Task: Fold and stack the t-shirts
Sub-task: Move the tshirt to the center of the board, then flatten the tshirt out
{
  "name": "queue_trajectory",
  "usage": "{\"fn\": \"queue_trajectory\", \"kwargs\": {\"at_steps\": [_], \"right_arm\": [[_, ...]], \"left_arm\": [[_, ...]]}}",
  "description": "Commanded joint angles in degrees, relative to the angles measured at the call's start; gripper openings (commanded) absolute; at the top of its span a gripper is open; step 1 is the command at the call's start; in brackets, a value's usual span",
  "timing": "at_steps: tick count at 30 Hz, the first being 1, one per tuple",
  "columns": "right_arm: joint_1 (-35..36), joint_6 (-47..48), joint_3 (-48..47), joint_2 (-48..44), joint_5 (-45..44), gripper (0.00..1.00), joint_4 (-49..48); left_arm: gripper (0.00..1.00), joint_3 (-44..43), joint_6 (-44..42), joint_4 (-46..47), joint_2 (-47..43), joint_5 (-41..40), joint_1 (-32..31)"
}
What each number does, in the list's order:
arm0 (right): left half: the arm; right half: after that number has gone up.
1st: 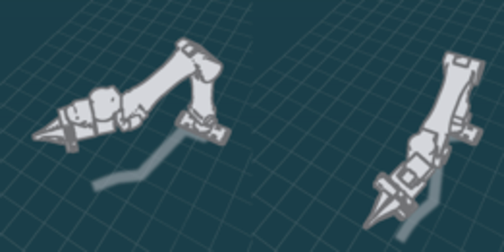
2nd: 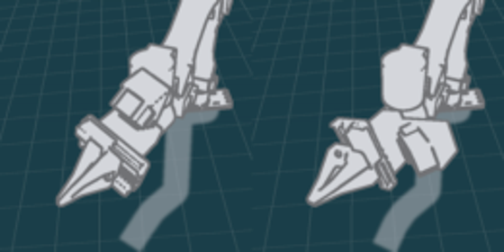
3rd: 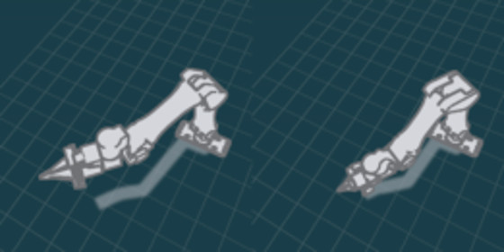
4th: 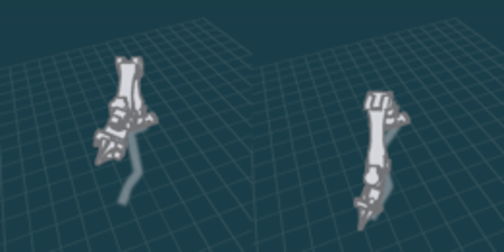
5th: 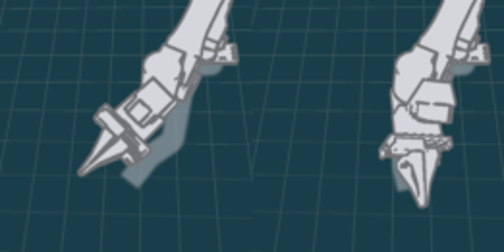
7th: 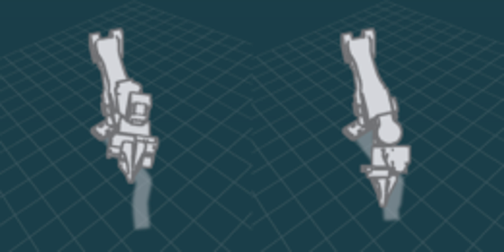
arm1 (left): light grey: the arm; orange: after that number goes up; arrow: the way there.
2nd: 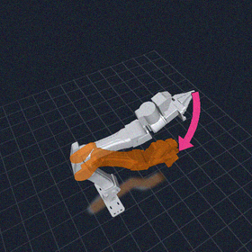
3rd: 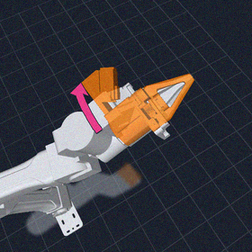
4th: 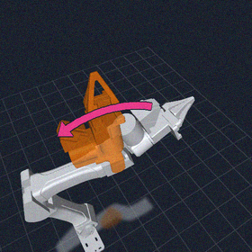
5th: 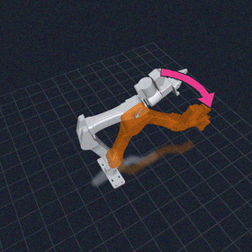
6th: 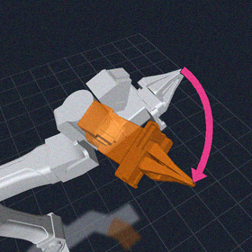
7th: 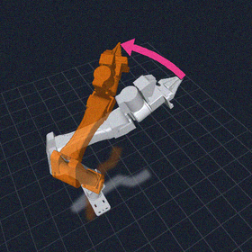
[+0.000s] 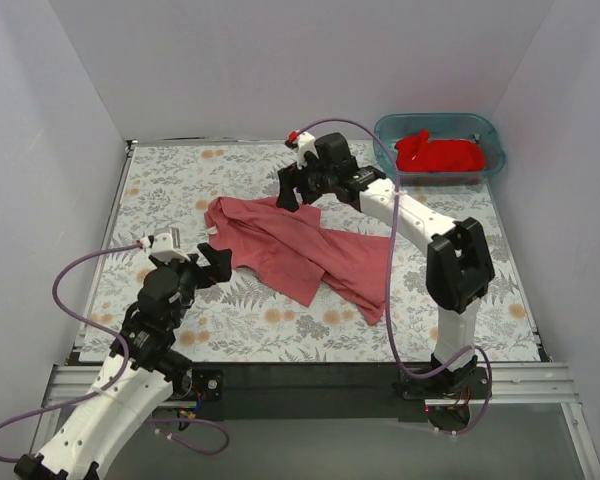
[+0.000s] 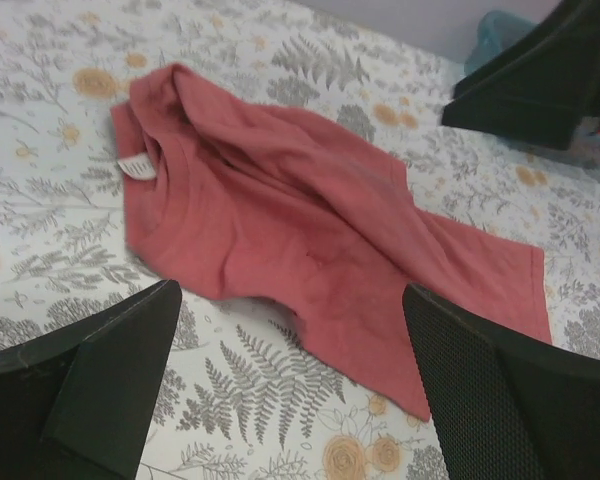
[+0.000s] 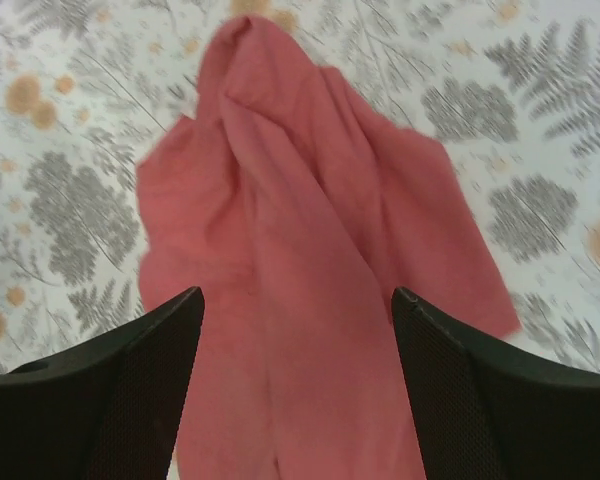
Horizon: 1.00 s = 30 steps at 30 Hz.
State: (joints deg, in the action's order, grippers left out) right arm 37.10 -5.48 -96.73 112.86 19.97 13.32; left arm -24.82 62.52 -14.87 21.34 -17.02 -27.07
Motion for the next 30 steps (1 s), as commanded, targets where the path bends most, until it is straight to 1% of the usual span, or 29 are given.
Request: {"fn": "queue_trajectory", "kwargs": {"at_steps": [1,2,3,4,5,6,7,8,9,10,11,12,13,14,16,19,20,21,25,29,30], "right_arm": [[-1.2,7.3,7.0,-10.6,-11.4,0.81,5.0],[-1.2,8.0,9.8,-14.2,-13.9,0.81,6.0],[-1.3,8.7,13.3,-15.9,-14.9,0.81,6.1],[-1.5,8.8,19.1,-17.7,-15.8,0.80,6.2],[-1.9,8.6,22.3,-20.9,-16.8,0.79,6.2],[-2.0,7.5,25.0,-22.3,-17.0,0.79,6.1],[-2.2,6.7,27.1,-23.8,-16.9,0.78,6.1],[-2.5,6.1,31.3,-26.0,-16.2,0.76,6.1],[-2.5,4.7,32.8,-27.1,-15.8,0.76,6.1],[-2.5,4.1,34.6,-28.0,-15.5,0.75,5.9],[-2.6,3.5,37.2,-29.8,-15.0,0.73,5.8],[-2.5,2.7,38.6,-30.5,-15.0,0.73,5.4],[-2.5,2.3,39.9,-31.4,-15.0,0.73,5.3],[-2.5,1.9,42.0,-32.9,-15.3,0.72,5.0],[-2.5,1.4,43.6,-34.5,-16.0,0.72,4.5],[-2.5,0.8,46.1,-36.7,-18.5,0.73,4.4],[-2.6,0.7,46.5,-37.4,-19.3,0.73,4.5],[-2.5,0.6,47.4,-37.9,-19.5,0.73,4.3],[-2.6,0.4,49.3,-39.9,-19.7,0.73,3.6],[-2.6,0.1,50.9,-41.7,-19.7,0.73,2.7],[-2.5,0.1,51.1,-41.8,-21.3,0.73,2.6]], "left_arm": [[0.92,-2.0,5.1,-1.6,7.3,3.9,0.4],[0.90,-3.4,6.4,-2.2,9.5,5.1,0.3],[0.90,-4.4,7.7,-3.7,12.4,7.9,0.4],[0.89,-6.7,9.4,-4.7,18.0,10.1,0.3],[0.89,-8.1,10.5,-5.8,21.5,12.0,0.3],[0.89,-9.4,11.3,-8.0,24.6,15.7,0.2],[0.89,-10.5,12.1,-9.2,27.5,16.9,0.2],[0.89,-12.7,13.6,-10.9,33.6,19.5,0.2],[0.89,-13.4,14.0,-11.6,36.0,22.2,-0.1],[0.88,-14.3,14.4,-12.0,38.5,22.5,-0.5],[0.86,-15.7,15.0,-12.3,42.1,22.2,-2.3],[0.81,-16.7,15.3,-13.0,44.0,20.5,-3.4],[0.79,-17.9,15.8,-13.3,45.6,19.4,-6.0],[0.78,-20.3,16.9,-14.1,48.9,18.4,-7.3],[0.78,-22.4,18.2,-14.7,52.2,17.8,-9.5],[0.77,-26.1,19.5,-15.0,58.8,14.6,-14.7],[0.76,-27.0,19.6,-15.3,60.2,12.6,-15.6],[0.75,-29.1,19.6,-16.7,63.4,11.8,-16.4],[0.74,-34.2,19.0,-21.1,69.9,7.4,-19.7],[0.73,-38.0,17.9,-23.7,74.1,2.6,-23.5],[0.73,-38.6,17.7,-24.3,74.7,1.9,-24.0]]}}
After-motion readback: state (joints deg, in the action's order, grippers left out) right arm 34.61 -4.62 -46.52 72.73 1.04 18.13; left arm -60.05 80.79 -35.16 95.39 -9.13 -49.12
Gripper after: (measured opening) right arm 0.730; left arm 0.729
